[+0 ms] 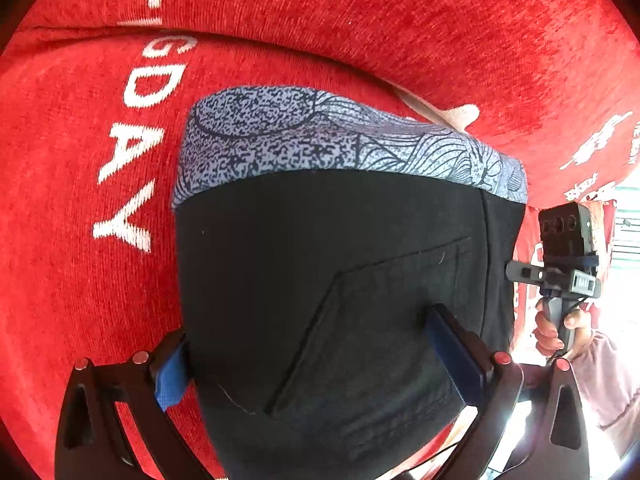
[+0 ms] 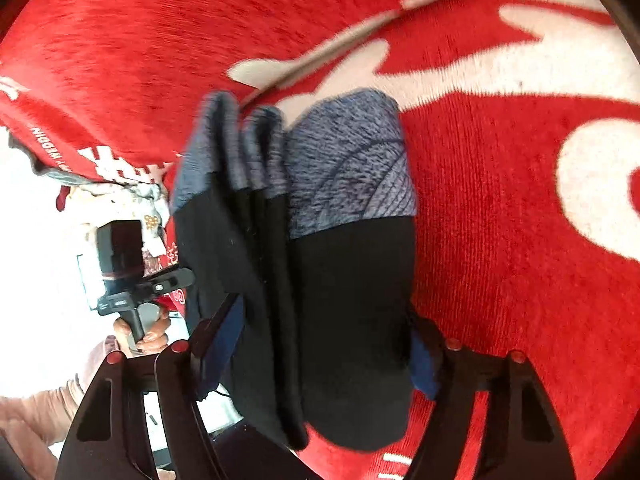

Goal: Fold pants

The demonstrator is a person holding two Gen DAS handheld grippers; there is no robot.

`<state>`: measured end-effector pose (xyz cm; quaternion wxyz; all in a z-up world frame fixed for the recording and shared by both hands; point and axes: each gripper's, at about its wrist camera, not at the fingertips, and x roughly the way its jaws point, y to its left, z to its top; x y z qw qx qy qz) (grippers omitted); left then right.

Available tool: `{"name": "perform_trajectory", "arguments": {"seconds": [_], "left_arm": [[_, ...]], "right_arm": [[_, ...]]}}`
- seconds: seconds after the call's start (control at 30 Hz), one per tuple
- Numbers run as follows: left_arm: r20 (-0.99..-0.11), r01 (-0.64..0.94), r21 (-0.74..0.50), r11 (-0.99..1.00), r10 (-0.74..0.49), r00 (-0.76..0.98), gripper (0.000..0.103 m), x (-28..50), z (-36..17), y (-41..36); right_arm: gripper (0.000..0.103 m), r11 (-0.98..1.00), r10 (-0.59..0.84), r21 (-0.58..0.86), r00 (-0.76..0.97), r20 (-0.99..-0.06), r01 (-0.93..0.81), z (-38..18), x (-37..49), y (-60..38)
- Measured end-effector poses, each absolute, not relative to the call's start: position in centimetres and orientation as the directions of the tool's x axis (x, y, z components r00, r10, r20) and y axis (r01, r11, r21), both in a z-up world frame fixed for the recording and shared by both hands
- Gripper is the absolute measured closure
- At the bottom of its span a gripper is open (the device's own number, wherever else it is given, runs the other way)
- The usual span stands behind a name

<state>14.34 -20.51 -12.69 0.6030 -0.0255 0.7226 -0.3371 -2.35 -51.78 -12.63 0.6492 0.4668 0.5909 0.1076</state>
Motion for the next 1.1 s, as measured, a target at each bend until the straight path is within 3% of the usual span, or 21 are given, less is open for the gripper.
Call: {"name": "perform_trajectory", "arguments": {"seconds": [0.03, 0.1, 0.17, 0.23, 0.4, 0.67, 0.73, 0.83, 0.93, 0.97, 1.03, 1.1], "left_arm": [[-0.86, 0.382, -0.51, 0.771, -0.444, -0.253, 0.014, 13.8, -12.2, -20.2], [-0.859, 0.401, -0.512, 0.759, -0.463, -0.221, 0.029, 13.0, -10.9, -20.0], [-0.858, 0.417, -0.511, 0.751, -0.474, -0.197, 0.044, 12.6, -9.6, -19.7], [-0.846, 0.417, -0.528, 0.74, -0.501, -0.182, 0.058, 12.4, -8.1, -19.0], [-0.84, 0.438, -0.536, 0.722, -0.507, -0.192, 0.059, 10.7, -5.4, -17.4], [-0.874, 0.426, -0.483, 0.765, -0.452, -0.18, 0.058, 6.4, -4.0, -11.8], [-0.91, 0.419, -0.412, 0.809, -0.386, -0.15, 0.049, 5.7, -5.3, -10.8], [-0.928, 0.374, -0.371, 0.85, -0.343, -0.141, 0.044, 5.7, -7.3, -9.4], [-0.935, 0.377, -0.348, 0.858, -0.345, -0.078, 0.044, 6.1, -5.5, -9.3], [-0.934, 0.371, -0.347, 0.861, -0.354, -0.053, 0.044, 6.3, -4.7, -9.2], [-0.935, 0.356, -0.332, 0.873, -0.354, -0.003, 0.044, 7.0, -3.8, -9.1], [-0.947, 0.328, -0.285, 0.901, -0.318, 0.05, 0.044, 8.2, -3.6, -9.2]], "right_arm": [[0.028, 0.551, 0.677, 0.721, 0.28, -0.68, 0.421, -12.5, -2.2, -51.6], [0.046, 0.576, 0.654, 0.704, 0.283, -0.702, 0.415, -11.7, -2.4, -51.0], [0.056, 0.559, 0.648, 0.711, 0.31, -0.696, 0.427, -10.8, -3.0, -51.0], [0.06, 0.543, 0.651, 0.726, 0.335, -0.681, 0.422, -9.5, -3.7, -50.8], [0.067, 0.508, 0.685, 0.767, 0.356, -0.636, 0.392, -6.4, -5.2, -49.4], [0.068, 0.458, 0.731, 0.799, 0.346, -0.588, 0.39, -4.8, -9.2, -44.1], [0.066, 0.52, 0.697, 0.751, 0.306, -0.648, 0.406, -5.6, -9.9, -43.0], [0.049, 0.7, 0.528, 0.524, 0.144, -0.837, 0.485, -7.8, -10.5, -42.5], [0.048, 0.773, 0.422, 0.436, 0.14, -0.896, 0.46, -6.3, -11.0, -42.1], [0.05, 0.807, 0.365, 0.386, 0.137, -0.921, 0.448, -5.2, -11.2, -42.1], [0.068, 0.841, 0.296, 0.338, 0.164, -0.941, 0.423, -3.0, -11.3, -41.7], [0.073, 0.829, 0.315, 0.382, 0.223, -0.922, 0.409, -1.3, -11.1, -41.2]]}}
